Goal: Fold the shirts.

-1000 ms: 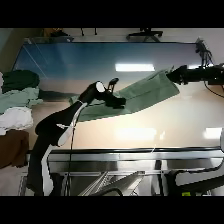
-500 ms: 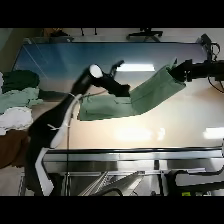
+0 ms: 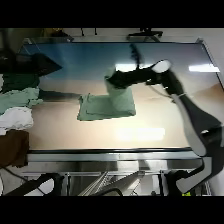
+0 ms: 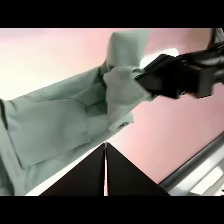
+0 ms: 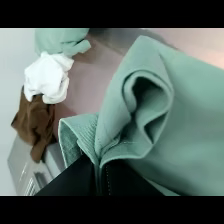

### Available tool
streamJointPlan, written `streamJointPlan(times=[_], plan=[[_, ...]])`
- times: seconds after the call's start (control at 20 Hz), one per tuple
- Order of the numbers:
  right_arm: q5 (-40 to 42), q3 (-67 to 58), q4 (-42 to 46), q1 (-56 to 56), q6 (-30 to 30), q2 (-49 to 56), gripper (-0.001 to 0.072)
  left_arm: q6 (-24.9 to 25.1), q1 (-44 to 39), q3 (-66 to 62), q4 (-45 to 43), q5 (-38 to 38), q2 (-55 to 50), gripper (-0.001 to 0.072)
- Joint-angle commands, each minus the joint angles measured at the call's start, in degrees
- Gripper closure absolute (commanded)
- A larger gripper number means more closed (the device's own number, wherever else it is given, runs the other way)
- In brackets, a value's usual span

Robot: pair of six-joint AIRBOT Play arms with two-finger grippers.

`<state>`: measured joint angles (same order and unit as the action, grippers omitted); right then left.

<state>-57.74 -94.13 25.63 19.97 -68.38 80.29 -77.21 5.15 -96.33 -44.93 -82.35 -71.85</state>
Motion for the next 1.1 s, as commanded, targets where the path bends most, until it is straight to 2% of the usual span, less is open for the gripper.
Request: streamJointPlan(times=[0.0, 0.05, 0.1, 0.2, 0.3, 0.4, 0.65, 0.75, 0.8, 0.9, 1.05], plan=[[22.5, 0.0, -3.0, 14.9, 6.6, 9.8, 0.0539, 3.8, 7.6, 9.8, 0.0, 1.5, 10.3, 0.0695], [28.1, -0.1, -8.2, 18.0, 12.9, 12.6, 0.0307, 4.8, 8.5, 12.9, 0.0, 2.9, 12.2, 0.0695], [31.7, -0.1, -14.3, 20.1, 19.8, 14.5, 0.0221, 5.4, 9.3, 15.6, 0.0, 3.9, 13.8, 0.0695], [29.0, -0.2, -21.6, 20.4, 29.2, 15.0, 0.0206, 6.4, 11.0, 20.2, 0.0, 4.8, 16.4, 0.0695], [23.2, -0.2, -20.5, 17.4, 29.6, 12.9, 0.0208, 7.0, 13.0, 23.5, 0.0, 5.1, 18.5, 0.0695], [16.1, -0.2, -16.3, 11.3, 27.6, 10.0, 0.0208, 7.4, 14.9, 25.8, 0.0, 5.3, 20.1, 0.0695], [0.6, -0.2, 0.2, -8.2, 10.0, 4.8, 0.0198, 7.8, 16.7, 26.8, -0.1, 4.3, 22.4, 0.0695], [-5.5, 0.0, 6.9, -15.4, 4.4, 5.2, 0.0016, 7.8, 16.7, 26.8, 0.0, 4.3, 23.4, 0.0695], [-8.3, 0.0, 10.4, -18.0, 1.4, 5.7, 0.0015, 7.8, 16.6, 26.8, 0.0, 4.3, 23.8, 0.0695], [-12.5, 0.5, 15.5, -21.6, -0.7, 7.5, 0.0016, 7.8, 16.5, 26.8, 0.0, 4.3, 23.7, 0.0695], [-13.7, 2.8, 15.7, -22.4, -0.6, 10.6, 0.0016, 7.8, 16.5, 26.8, 0.0, 4.3, 23.7, 0.0695]])
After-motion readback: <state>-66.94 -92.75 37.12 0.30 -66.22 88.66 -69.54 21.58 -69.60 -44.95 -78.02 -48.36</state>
